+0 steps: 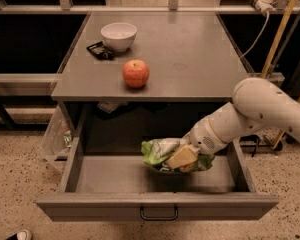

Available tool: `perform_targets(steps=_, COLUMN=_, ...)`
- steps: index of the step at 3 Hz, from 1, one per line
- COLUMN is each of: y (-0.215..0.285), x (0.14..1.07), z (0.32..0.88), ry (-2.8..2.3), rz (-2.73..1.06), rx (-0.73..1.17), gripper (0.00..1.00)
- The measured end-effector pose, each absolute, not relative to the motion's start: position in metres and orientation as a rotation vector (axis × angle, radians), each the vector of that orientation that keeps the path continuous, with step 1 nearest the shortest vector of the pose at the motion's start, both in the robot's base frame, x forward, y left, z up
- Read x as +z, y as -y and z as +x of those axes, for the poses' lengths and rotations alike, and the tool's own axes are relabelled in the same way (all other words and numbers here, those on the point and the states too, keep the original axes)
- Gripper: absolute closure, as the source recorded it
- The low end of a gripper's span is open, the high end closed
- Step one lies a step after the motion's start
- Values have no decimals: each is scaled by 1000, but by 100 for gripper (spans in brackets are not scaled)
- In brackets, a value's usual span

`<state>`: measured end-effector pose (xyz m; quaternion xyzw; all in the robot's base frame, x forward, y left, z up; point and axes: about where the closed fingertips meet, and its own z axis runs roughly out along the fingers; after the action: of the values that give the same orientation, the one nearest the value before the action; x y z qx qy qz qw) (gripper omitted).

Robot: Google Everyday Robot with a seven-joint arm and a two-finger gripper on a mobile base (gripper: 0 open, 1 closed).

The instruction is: Place green rice chip bag into top drawer

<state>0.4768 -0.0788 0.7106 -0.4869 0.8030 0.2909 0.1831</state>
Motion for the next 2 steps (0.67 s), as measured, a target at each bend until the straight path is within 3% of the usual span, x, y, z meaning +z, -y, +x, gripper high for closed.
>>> perform_targets(steps=2, y=23, x=680, z=515, ry=-2295, rz=-1033, rx=820, gripper=100)
